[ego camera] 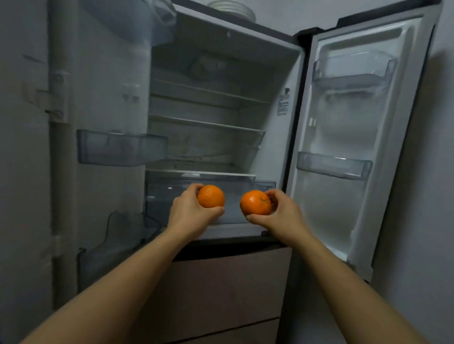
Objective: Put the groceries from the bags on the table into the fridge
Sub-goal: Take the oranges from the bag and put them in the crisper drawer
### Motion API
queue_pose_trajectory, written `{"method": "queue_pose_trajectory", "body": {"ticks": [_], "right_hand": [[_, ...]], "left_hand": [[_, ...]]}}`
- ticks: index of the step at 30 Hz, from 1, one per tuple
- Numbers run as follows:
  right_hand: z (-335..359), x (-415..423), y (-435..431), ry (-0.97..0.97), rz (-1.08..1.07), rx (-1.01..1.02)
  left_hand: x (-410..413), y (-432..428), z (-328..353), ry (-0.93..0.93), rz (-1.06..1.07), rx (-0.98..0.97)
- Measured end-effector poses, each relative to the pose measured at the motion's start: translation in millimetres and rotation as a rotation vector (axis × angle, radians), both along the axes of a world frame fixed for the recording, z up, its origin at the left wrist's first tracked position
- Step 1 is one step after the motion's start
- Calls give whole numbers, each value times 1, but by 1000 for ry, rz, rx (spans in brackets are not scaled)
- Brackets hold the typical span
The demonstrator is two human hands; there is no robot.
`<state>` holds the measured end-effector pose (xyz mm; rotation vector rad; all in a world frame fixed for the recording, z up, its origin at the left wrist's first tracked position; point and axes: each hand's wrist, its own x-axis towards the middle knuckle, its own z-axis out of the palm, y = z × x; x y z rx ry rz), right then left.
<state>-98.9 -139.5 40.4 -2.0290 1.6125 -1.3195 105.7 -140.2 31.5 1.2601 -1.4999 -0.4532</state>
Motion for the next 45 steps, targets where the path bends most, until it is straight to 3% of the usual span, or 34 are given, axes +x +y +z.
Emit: {"method": "queue_pose_trajectory", "body": {"ticks": [10, 17, 23, 28, 33, 36, 40, 45], "right_hand": [[41, -14, -198, -36, 61, -46], [47, -16, -317, -60, 67, 36], [61, -19, -375, 234, 42, 346], [67, -29, -391, 490, 179, 759], [54, -26, -421, 769, 175, 972], [43, -26, -431, 797, 193, 1042], [27, -27, -444, 752, 202, 1165], [15, -24, -450, 658, 218, 1249]], "left_hand": [[-30, -183, 38, -56, 168, -94], [-43, -279, 56, -139, 202, 5], [-50, -341, 61, -337, 140, 334], [-56, -373, 46, -635, -48, 546], [-64, -389, 47, -660, -257, 901], [-69, -397, 44, -705, -359, 1074], [-63, -403, 40, -564, -436, 1279], [-62, -395, 41, -465, -464, 1262]]}}
